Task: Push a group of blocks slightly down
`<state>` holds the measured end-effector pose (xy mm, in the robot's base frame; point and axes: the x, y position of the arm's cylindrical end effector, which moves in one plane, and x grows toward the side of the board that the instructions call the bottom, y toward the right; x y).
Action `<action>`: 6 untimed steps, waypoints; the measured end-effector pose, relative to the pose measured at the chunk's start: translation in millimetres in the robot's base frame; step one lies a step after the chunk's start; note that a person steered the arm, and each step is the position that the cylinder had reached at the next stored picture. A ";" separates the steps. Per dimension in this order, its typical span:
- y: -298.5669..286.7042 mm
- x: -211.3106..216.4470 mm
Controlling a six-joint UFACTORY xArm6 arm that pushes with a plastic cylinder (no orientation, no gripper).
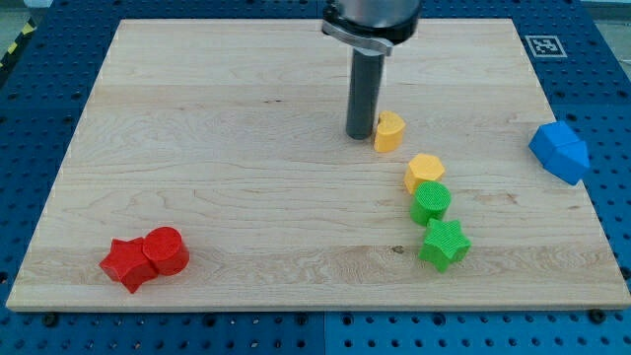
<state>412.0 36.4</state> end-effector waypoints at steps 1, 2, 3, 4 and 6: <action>-1.0 -18.1; 40.6 -12.4; 69.1 11.3; 78.2 30.0; 74.1 -40.6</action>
